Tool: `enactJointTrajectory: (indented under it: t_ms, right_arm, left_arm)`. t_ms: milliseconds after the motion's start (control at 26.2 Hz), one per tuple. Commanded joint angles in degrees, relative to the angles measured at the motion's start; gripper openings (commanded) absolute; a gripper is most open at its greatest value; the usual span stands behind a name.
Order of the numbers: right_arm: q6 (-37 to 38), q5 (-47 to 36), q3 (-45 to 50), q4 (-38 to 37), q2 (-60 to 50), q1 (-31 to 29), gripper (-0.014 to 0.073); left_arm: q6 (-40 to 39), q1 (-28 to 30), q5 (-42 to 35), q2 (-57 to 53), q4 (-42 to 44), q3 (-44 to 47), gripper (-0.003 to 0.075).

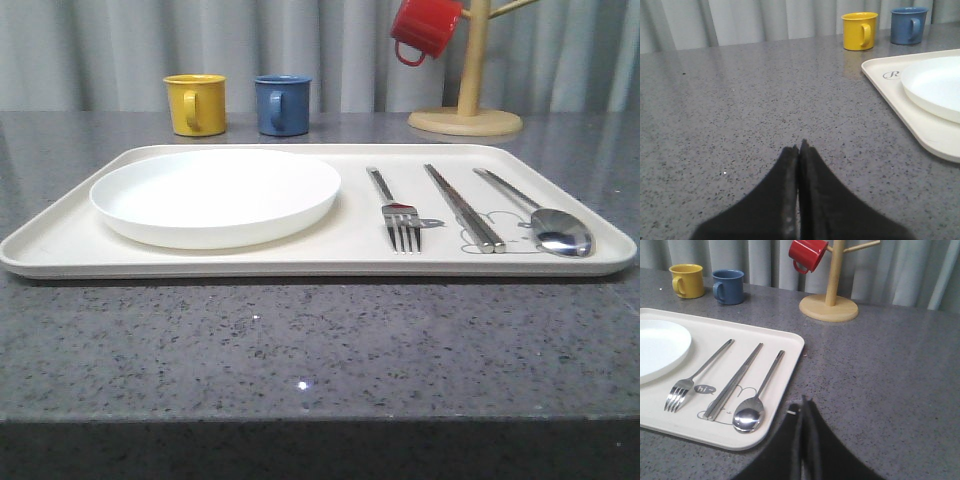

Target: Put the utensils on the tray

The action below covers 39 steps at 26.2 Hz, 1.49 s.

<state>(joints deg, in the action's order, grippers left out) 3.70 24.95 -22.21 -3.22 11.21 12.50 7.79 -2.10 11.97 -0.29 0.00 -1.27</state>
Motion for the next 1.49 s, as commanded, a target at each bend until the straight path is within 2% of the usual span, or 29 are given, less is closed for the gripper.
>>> enactJointTrajectory:
  t_ms: [0, 76, 1448]
  right_arm:
    - [-0.43, -4.70, -1.48, -0.70, 0.52, -0.15, -0.0069]
    - [-0.43, -4.70, -1.48, -0.70, 0.52, -0.15, -0.0069]
    - [-0.43, -5.58, -1.13, -2.08, 0.52, -0.15, -0.0069]
  left_arm:
    - [-0.72, 0.25, -10.44, -1.31, -1.60, 1.73, -0.0018]
    - [-0.72, 0.25, -8.32, -1.31, -1.89, 1.27, -0.0018]
    - [-0.72, 0.25, -8.75, -1.20, -1.89, 1.52, -0.0018]
